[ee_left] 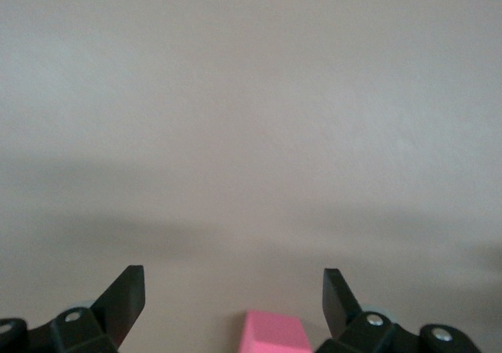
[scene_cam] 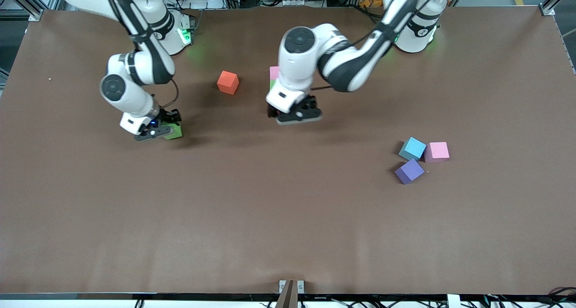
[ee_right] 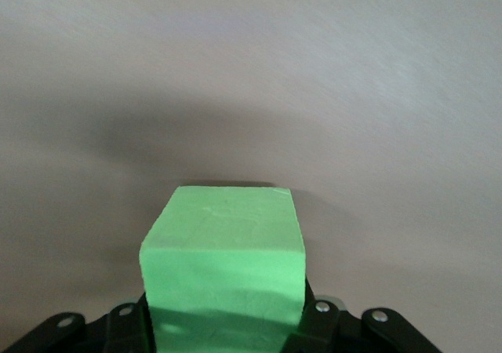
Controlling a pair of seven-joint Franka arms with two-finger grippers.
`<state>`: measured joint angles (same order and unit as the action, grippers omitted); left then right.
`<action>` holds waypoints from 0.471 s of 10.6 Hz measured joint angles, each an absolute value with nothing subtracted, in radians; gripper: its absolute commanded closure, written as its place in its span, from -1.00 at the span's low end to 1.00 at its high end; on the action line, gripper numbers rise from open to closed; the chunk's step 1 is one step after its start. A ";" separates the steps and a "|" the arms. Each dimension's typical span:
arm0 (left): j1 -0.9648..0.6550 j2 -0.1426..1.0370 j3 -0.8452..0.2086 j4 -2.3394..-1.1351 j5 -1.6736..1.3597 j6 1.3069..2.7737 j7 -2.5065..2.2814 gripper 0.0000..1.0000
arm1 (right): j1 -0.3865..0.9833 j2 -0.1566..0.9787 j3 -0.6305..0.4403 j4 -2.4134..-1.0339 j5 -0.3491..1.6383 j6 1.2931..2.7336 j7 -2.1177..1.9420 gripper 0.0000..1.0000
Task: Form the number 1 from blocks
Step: 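Carry the green block to the red block while the left gripper reaches purple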
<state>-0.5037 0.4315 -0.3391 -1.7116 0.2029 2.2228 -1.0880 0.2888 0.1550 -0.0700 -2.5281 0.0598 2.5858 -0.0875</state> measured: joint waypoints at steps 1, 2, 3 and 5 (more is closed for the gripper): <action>-0.449 0.414 -0.337 -1.715 0.203 2.198 -0.992 -1.00 | 0.339 0.155 -0.068 -2.495 0.060 2.558 -0.014 1.00; -0.386 0.404 -0.336 -1.718 0.203 2.181 -0.868 -1.00 | 0.390 0.156 -0.067 -2.447 0.061 2.514 0.070 1.00; -0.323 0.398 -0.335 -1.722 0.203 2.165 -0.738 -1.00 | 0.441 0.161 -0.066 -2.391 0.062 2.462 0.160 1.00; -0.214 0.393 -0.333 -1.736 0.203 2.140 -0.505 -1.00 | 0.559 0.201 -0.064 -2.264 0.063 2.370 0.372 1.00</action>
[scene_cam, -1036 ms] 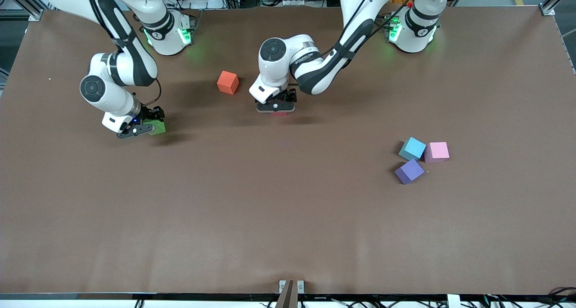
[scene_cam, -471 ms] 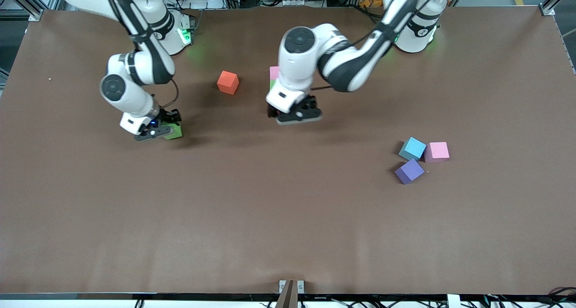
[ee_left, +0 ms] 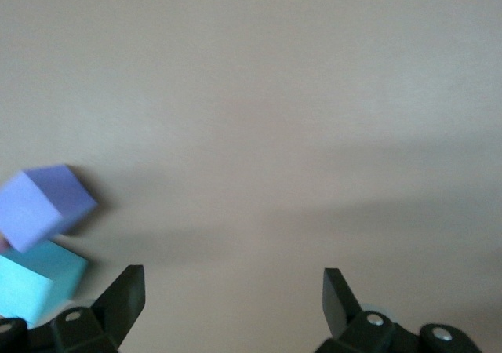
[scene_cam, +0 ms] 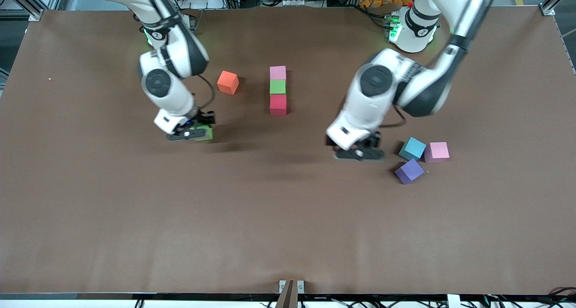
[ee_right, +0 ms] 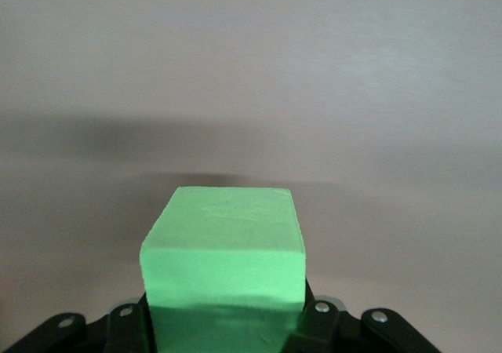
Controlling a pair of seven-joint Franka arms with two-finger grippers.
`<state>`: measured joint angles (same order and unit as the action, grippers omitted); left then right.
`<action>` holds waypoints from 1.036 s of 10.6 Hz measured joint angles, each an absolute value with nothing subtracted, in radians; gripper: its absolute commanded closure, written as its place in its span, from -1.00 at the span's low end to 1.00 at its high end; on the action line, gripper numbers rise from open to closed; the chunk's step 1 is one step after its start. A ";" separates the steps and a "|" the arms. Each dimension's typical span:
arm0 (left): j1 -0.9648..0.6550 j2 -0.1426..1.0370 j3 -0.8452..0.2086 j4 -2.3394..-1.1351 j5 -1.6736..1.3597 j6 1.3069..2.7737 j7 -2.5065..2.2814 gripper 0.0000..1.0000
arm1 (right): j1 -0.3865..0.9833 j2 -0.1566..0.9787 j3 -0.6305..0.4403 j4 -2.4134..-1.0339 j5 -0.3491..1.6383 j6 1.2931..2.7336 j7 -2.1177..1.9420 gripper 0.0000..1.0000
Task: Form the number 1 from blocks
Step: 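Carry the green block to the red block while the left gripper reaches purple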
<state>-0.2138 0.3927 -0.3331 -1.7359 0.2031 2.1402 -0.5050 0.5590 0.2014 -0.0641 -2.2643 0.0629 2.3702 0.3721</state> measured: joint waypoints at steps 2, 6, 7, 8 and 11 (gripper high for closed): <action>-0.150 0.392 -0.289 -1.767 0.203 2.135 -0.303 -1.00 | 0.676 0.294 -0.062 -2.132 0.063 2.325 0.576 1.00; -0.060 0.395 -0.188 -1.845 0.203 2.172 0.104 -1.00 | 0.818 0.470 -0.061 -1.960 0.098 2.325 0.787 1.00; -0.048 0.396 -0.172 -1.869 0.203 2.209 0.178 -1.00 | 0.838 0.487 -0.061 -1.945 0.124 2.333 0.797 1.00; -0.045 0.399 -0.156 -1.891 0.202 2.240 0.227 -1.00 | 0.855 0.493 -0.061 -1.938 0.150 2.354 0.800 1.00; -0.047 0.412 -0.149 -1.977 0.202 2.369 0.302 -1.00 | 0.898 0.506 -0.061 -1.933 0.200 2.402 0.825 1.00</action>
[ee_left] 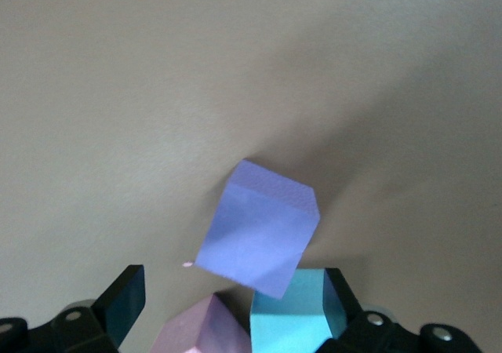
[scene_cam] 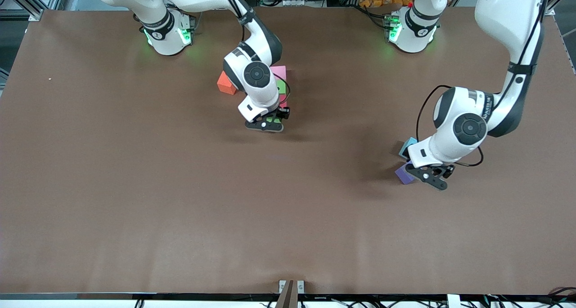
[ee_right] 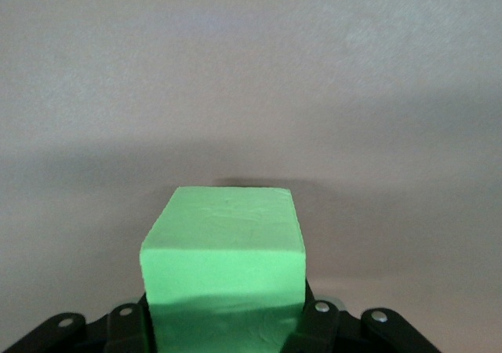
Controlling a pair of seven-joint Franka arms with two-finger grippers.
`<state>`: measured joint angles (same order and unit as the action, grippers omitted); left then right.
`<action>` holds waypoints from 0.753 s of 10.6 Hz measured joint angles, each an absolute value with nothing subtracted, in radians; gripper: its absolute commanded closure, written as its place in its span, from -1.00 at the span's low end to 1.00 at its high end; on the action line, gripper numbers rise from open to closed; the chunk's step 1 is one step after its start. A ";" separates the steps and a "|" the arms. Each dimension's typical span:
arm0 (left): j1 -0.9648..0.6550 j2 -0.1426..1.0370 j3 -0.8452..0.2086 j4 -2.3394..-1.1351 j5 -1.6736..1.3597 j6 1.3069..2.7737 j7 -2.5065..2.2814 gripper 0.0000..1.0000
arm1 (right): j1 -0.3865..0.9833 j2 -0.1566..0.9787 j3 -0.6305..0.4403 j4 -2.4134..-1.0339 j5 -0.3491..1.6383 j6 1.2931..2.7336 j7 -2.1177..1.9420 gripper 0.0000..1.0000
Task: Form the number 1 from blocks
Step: 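Carry the green block to the red block while the left gripper reaches purple, then place the green block with the right gripper while the left grasps purple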
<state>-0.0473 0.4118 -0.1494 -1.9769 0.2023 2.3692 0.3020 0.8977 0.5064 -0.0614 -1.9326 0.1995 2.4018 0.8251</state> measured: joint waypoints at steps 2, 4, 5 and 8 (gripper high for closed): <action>-0.047 0.425 -0.143 -1.997 0.202 2.410 0.377 -1.00 | 0.921 0.534 -0.061 -1.932 0.200 2.449 0.863 1.00; -0.046 0.434 -0.135 -1.998 0.202 2.419 0.432 -1.00 | 0.931 0.554 -0.062 -1.927 0.201 2.464 0.875 1.00; -0.046 0.439 -0.133 -1.998 0.202 2.430 0.449 -1.00 | 0.931 0.554 -0.062 -1.924 0.201 2.462 0.876 1.00; -0.047 0.461 -0.133 -1.999 0.202 2.453 0.457 -1.00 | 0.936 0.555 -0.062 -1.922 0.201 2.458 0.877 1.00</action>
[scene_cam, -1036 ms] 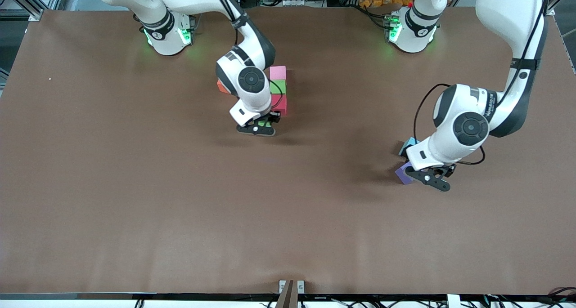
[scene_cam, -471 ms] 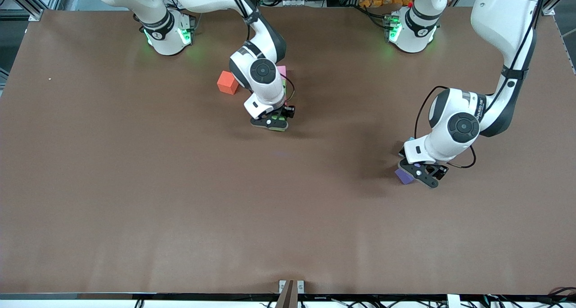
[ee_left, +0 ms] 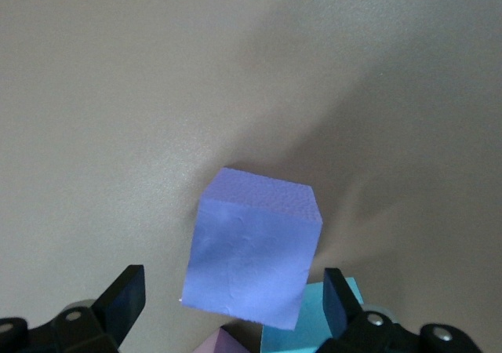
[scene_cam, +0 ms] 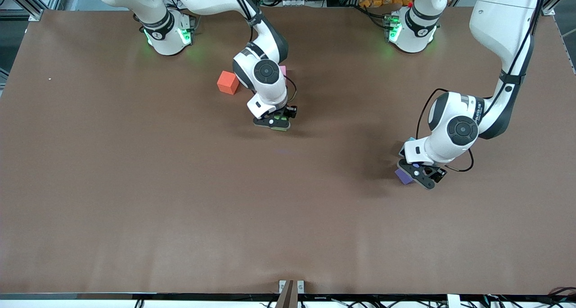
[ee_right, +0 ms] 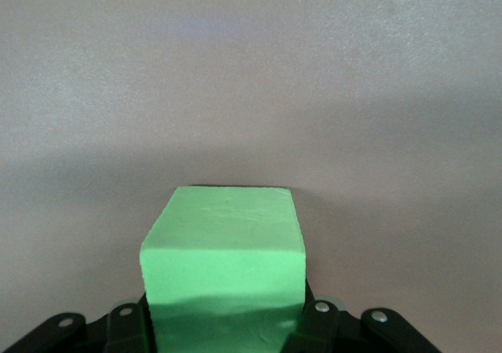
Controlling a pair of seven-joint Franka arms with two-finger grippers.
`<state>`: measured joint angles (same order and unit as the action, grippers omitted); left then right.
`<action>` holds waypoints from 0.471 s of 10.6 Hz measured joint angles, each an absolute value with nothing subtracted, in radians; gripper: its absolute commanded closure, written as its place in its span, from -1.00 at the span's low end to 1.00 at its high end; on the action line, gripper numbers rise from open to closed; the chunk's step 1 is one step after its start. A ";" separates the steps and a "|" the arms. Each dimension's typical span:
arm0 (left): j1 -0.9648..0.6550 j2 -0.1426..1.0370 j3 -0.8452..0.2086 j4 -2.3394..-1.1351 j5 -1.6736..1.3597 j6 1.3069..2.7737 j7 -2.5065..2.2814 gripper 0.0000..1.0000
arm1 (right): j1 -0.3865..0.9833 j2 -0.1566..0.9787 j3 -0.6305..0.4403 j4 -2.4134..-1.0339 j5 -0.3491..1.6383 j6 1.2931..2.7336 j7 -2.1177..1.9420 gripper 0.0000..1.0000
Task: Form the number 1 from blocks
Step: 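Place the green block with the right gripper while the left grasps purple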
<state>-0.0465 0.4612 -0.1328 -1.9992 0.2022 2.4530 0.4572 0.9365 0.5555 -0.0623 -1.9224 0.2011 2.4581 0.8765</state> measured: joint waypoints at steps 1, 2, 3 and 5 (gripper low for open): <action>-0.047 0.468 -0.133 -2.000 0.202 2.460 0.457 -1.00 | 0.938 0.555 -0.062 -1.922 0.201 2.453 0.876 1.00; -0.047 0.475 -0.133 -2.001 0.202 2.472 0.458 -1.00 | 0.938 0.555 -0.062 -1.920 0.200 2.441 0.876 1.00; -0.047 0.482 -0.133 -2.003 0.202 2.480 0.458 -1.00 | 0.939 0.555 -0.062 -1.918 0.199 2.430 0.875 1.00; -0.047 0.496 -0.133 -2.004 0.202 2.497 0.458 0.16 | 0.940 0.555 -0.062 -1.916 0.197 2.421 0.874 1.00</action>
